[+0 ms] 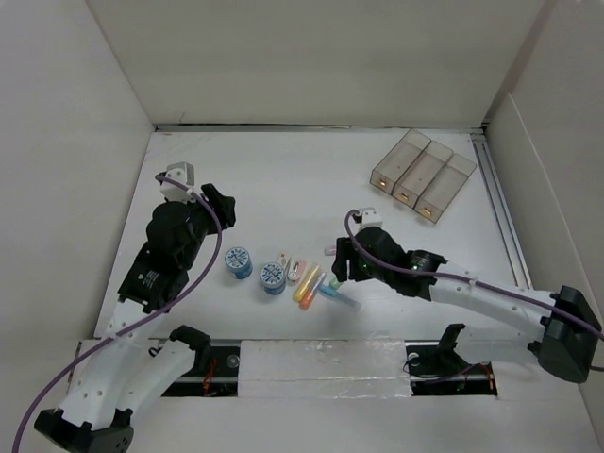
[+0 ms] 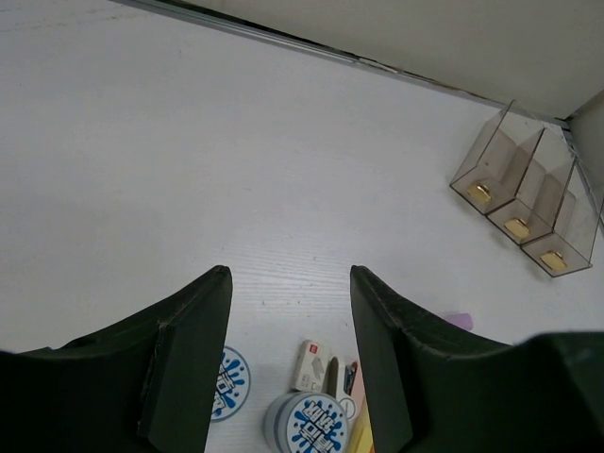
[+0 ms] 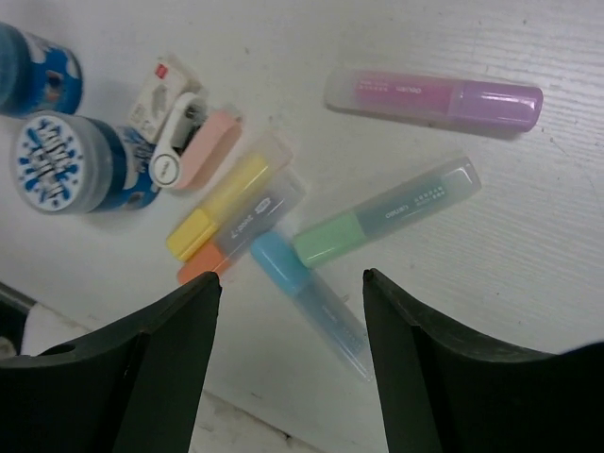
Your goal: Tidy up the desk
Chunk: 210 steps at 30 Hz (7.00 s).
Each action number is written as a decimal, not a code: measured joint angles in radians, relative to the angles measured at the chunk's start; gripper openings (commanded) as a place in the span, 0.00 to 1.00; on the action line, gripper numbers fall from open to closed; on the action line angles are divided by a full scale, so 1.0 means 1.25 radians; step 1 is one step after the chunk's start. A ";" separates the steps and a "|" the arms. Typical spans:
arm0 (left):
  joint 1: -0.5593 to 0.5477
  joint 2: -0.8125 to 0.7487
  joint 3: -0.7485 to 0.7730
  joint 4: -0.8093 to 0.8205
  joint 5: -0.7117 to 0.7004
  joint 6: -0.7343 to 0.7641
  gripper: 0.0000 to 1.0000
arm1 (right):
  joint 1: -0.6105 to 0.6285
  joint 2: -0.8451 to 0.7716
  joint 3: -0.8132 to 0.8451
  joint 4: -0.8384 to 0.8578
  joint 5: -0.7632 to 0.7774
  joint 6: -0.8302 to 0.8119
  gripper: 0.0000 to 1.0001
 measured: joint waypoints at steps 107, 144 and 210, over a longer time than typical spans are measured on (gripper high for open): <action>0.000 -0.054 -0.016 0.012 0.051 0.018 0.48 | -0.679 0.641 0.631 0.096 -0.085 -0.031 0.12; 0.000 -0.041 -0.024 0.018 0.065 0.018 0.48 | -0.131 0.274 -0.047 0.118 -0.098 0.147 0.60; 0.000 -0.050 -0.024 0.018 0.065 0.019 0.48 | -0.682 0.614 0.553 0.197 -0.044 -0.008 0.18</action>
